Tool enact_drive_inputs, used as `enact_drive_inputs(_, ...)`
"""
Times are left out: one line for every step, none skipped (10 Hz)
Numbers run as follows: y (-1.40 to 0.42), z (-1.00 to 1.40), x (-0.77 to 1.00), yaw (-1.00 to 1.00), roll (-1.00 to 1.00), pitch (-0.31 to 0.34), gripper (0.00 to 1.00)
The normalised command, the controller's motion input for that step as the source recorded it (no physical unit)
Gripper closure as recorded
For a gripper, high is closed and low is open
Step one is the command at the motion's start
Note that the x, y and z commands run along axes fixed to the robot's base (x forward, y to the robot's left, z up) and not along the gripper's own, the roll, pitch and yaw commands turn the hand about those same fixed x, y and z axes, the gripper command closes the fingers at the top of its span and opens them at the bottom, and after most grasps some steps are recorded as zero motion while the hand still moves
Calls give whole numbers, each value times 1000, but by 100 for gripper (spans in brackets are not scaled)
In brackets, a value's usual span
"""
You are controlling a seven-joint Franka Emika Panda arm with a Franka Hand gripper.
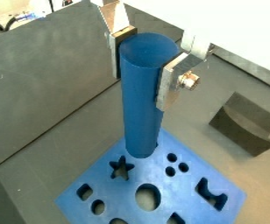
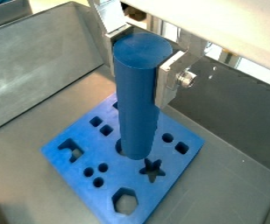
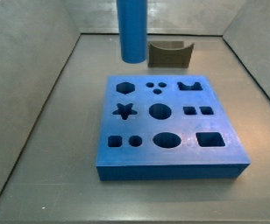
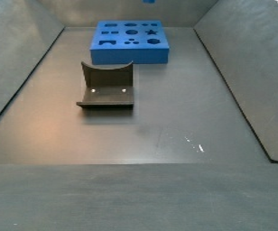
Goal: Insert the round object.
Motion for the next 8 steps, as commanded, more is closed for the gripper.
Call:
enact_drive_inputs(-651,-909,603,-209,114,-141,100)
enact_drive_inputs(-434,-1000,754,-223,100,-51,100)
enact_drive_inputs(-209,-769,857,-120,214,36,100)
enact_drive_inputs(0,-531,571,0,183,84,100)
enact_drive_inputs(146,-486,240,-6,140,39,100)
enact_drive_inputs(83,-491,257,0,51,34,100)
enact_drive_inputs(114,-280,377,0,0,84,100)
enact_drive_inputs(74,-169,297,0,0,49,100)
